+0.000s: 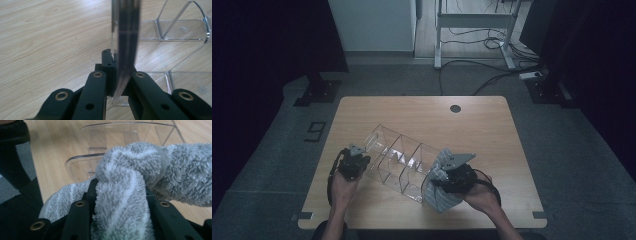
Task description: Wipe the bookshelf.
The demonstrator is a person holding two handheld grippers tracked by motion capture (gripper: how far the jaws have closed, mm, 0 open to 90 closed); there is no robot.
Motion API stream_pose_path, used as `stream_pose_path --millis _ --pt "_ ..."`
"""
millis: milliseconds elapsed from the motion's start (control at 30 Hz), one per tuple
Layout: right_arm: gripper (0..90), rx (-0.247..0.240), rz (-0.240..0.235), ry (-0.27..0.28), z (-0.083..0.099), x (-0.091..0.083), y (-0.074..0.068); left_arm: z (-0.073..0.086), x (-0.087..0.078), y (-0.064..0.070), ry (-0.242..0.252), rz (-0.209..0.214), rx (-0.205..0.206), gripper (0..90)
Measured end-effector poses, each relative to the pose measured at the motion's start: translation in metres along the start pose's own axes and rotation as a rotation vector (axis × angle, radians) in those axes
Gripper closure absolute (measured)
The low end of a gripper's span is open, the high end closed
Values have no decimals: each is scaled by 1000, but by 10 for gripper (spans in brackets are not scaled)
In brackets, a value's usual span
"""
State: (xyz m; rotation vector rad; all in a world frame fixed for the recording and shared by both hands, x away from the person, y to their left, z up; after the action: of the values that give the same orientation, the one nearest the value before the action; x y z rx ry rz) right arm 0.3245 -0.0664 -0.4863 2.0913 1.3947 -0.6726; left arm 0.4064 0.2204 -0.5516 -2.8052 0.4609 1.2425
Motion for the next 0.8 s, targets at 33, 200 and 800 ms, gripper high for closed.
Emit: stream_pose_path --millis 33,200,800 --pt "625 0 -10 2 -1 0 -3 0 0 0 -1 -1 -1 864" --pt "624 -16 -50 3 -3 2 -18 1 0 0 -2 -8 -6 864" --pt "629 10 -88 -68 22 26 -27 3 -2 -1 1 45 12 871"
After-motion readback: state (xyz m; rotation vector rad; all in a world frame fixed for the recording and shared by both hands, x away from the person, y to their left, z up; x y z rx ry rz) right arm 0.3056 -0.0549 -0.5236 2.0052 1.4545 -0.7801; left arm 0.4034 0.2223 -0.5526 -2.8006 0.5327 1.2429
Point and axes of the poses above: each handheld gripper's, and its own axes: x roughly forward along the jaws, z roughly out of its underside, y roughly to its right, the point moved 8 cm from there along x, roughly forward along the jaws, and after that the axes turned 13 degrees about -x, right-handed, at the moved point
